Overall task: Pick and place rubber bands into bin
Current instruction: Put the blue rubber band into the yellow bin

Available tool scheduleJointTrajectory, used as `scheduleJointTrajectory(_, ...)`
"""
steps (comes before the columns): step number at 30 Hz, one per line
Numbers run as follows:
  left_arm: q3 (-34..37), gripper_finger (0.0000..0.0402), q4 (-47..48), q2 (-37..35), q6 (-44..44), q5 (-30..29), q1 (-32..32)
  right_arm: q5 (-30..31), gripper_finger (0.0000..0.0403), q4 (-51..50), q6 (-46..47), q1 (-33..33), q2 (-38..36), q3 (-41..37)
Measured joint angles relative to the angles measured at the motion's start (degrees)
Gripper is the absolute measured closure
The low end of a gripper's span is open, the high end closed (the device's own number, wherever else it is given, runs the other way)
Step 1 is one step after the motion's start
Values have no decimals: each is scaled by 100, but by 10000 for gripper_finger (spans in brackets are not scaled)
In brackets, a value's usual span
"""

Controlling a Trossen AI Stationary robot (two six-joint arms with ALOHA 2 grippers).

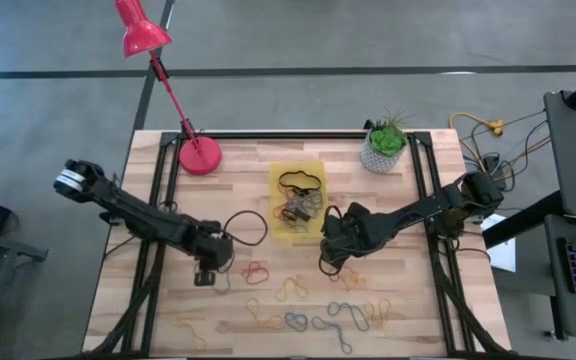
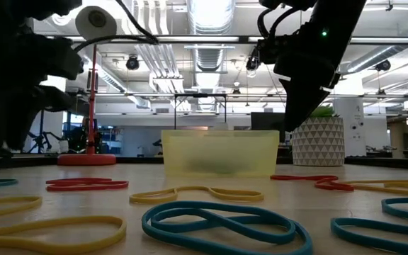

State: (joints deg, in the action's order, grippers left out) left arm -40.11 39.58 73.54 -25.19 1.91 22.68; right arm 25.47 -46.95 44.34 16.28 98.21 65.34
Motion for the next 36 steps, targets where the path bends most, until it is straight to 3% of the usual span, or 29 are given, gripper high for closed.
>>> scheduleJointTrajectory(5, 181, 265, -1, 348, -3, 133, -2, 2, 184, -1, -24, -5, 0, 0)
scheduleJointTrajectory(12, 270, 261, -59, 799, -146, 153, -4, 2, 184, 1, -97, -5, 0, -2)
scheduleJointTrajectory(26, 456, 391, -475, 1053, -313, 160, 7, 4, 184, 1, -87, -5, 0, -2)
scheduleJointTrajectory(36, 438, 401, -575, 1236, -297, 166, -15, 4, 184, 23, -85, -5, 0, -2)
